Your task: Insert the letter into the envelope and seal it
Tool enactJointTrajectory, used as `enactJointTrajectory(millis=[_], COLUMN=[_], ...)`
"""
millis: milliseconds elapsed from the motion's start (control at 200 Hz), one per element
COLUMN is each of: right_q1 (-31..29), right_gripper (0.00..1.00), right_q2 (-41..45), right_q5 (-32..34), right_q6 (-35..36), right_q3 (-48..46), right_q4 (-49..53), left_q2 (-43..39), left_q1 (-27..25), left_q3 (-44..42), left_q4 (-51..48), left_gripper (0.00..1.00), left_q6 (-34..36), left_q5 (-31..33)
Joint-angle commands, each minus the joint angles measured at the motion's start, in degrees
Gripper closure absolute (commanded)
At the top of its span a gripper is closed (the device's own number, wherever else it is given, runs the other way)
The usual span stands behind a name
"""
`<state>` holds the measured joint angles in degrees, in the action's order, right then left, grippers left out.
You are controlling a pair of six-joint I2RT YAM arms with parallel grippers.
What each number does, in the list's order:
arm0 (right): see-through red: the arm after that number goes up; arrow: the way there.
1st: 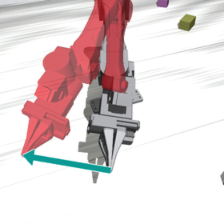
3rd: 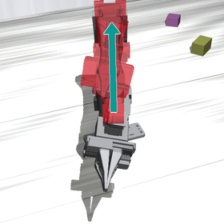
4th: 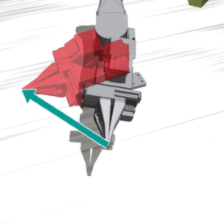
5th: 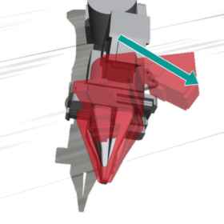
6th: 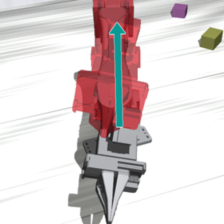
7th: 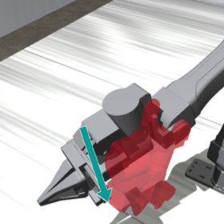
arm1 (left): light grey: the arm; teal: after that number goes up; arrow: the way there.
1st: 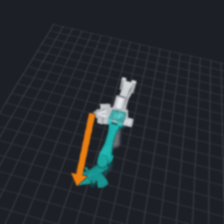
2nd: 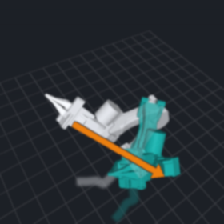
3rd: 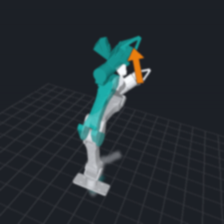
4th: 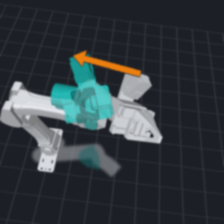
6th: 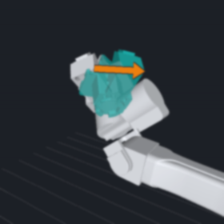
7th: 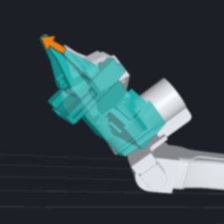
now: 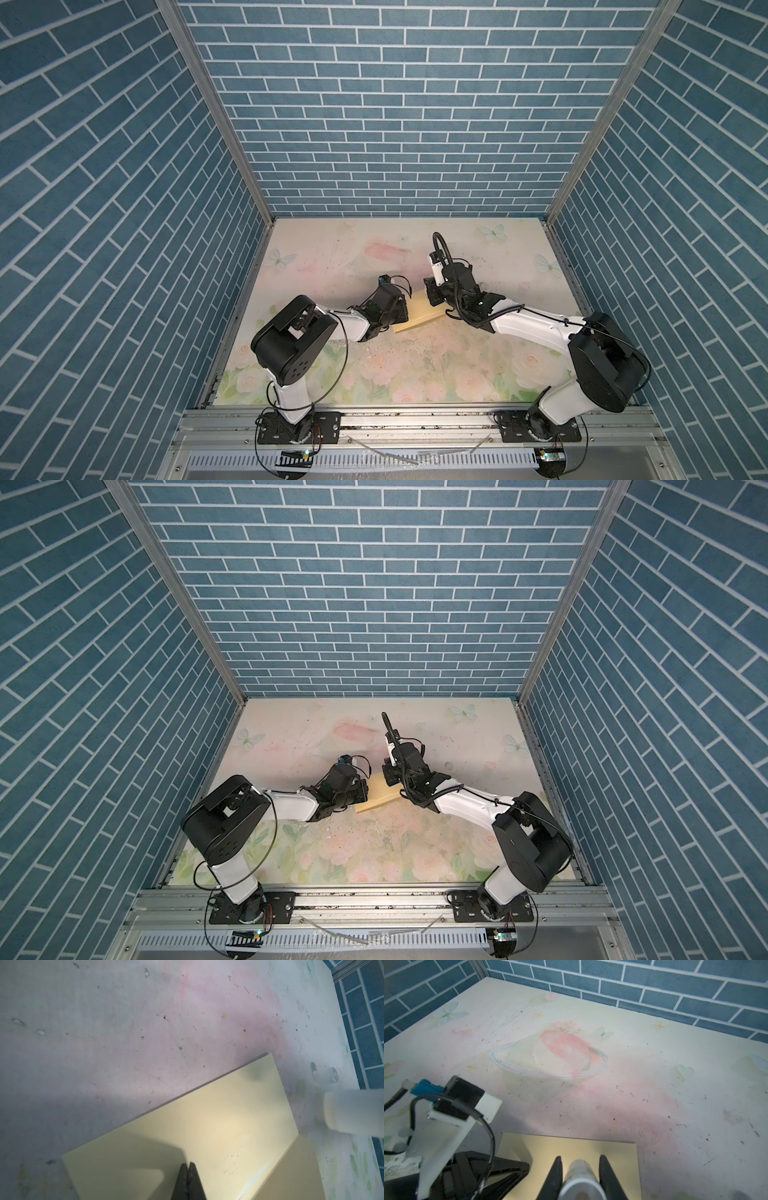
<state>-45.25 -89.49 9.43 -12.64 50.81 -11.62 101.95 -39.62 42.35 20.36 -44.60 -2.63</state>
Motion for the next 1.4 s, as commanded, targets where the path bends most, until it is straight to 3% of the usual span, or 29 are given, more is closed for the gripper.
enactJointTrajectory(millis=[0,1015,1395], right_q1=[-1.1,-5.65,-5.63], right_gripper=[1.0,1.0,1.0], right_q2=[-1.7,-11.04,-11.54], right_q5=[-0.73,-2.47,4.42], right_q6=[-2.29,-3.85,1.46], right_q3=[0.15,4.76,4.3], right_q4=[-1.43,-3.62,1.73], left_q2=[1.41,2.99,3.33], left_q1=[0.42,0.42,0.43], left_q3=[-3.67,-4.38,-4.73], left_q4=[-6.66,-4.18,-3.93], left_gripper=[1.0,1.0,1.0], left_q6=[-0.41,-1.35,-1.51], left_q5=[2.28,1.4,1.4])
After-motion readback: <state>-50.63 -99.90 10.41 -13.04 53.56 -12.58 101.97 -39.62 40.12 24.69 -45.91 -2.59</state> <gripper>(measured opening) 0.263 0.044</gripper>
